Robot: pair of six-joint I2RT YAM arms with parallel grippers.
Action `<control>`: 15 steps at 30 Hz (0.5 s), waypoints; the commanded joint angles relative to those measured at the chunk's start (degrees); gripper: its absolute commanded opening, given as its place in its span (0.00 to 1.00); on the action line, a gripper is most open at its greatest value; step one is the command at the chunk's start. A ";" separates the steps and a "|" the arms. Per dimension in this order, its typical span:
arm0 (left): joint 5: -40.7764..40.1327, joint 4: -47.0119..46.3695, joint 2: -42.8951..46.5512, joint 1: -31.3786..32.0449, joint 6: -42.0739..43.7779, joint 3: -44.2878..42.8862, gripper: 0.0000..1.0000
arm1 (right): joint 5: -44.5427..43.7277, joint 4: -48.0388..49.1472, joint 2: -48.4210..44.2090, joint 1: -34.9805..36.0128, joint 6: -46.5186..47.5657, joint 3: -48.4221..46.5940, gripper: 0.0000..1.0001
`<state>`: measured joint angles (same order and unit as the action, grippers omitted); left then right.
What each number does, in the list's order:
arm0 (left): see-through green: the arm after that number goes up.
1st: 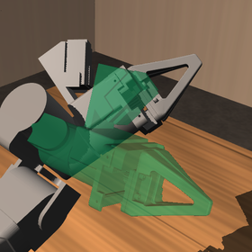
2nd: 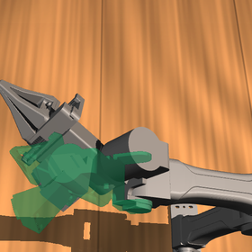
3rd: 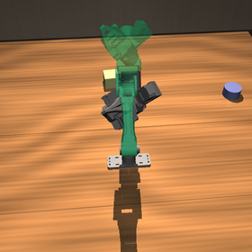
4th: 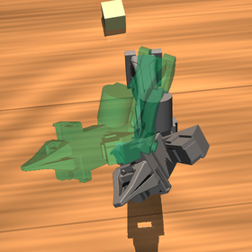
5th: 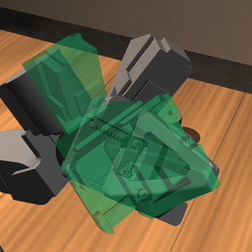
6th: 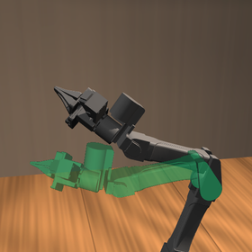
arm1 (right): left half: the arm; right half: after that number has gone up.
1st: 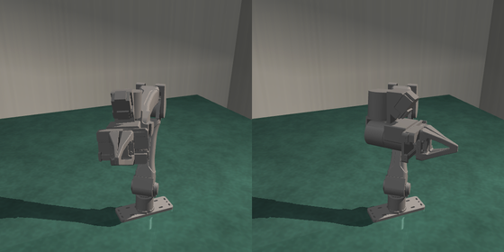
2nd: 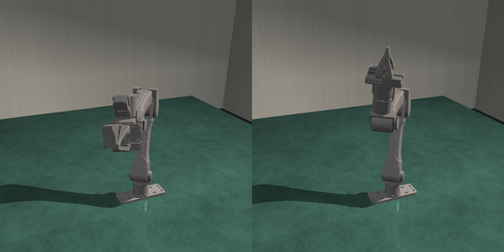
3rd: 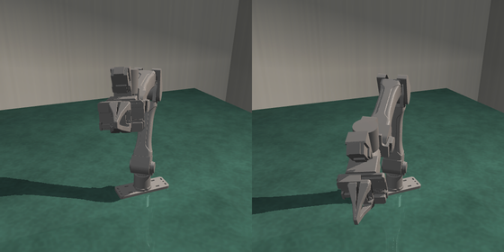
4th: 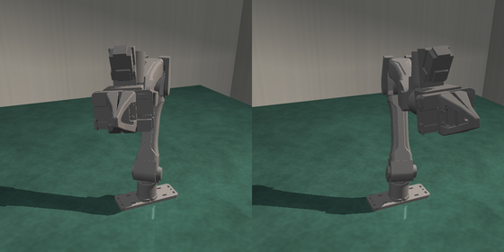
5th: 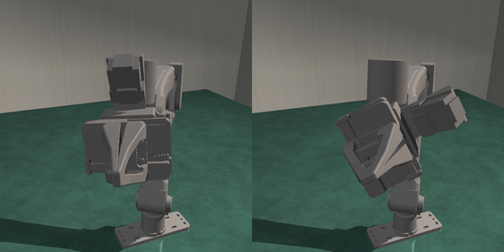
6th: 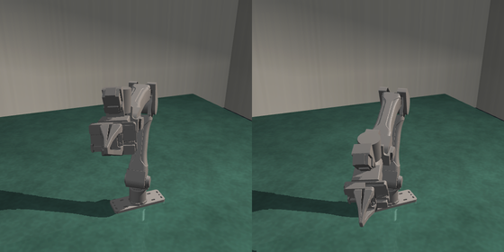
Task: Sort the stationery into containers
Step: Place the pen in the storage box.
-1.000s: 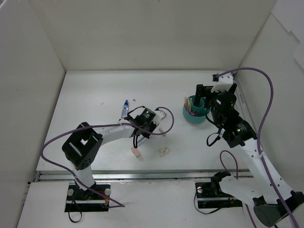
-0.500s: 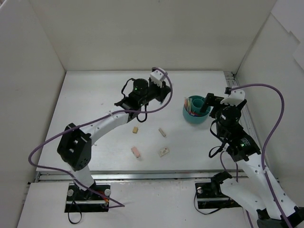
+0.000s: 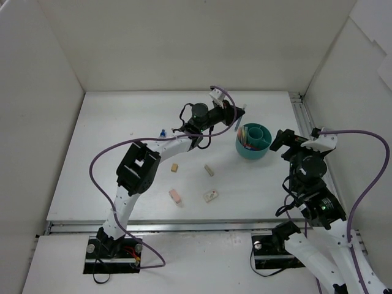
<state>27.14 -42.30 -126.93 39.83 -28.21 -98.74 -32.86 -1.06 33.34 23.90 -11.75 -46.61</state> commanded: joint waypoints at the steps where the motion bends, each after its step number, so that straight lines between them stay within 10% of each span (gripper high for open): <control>1: -0.13 -13.83 1.16 1.38 -4.75 -2.61 0.00 | -2.56 4.66 0.84 -0.52 0.23 0.29 0.98; 15: -9.12 -16.32 -2.35 3.23 -0.97 -0.14 0.00 | -1.33 4.58 1.81 -0.52 0.94 0.56 0.98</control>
<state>20.40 -51.66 -130.30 43.35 -29.17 -98.59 -33.23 -1.04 34.44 23.64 -10.85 -45.87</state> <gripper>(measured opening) 0.091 0.979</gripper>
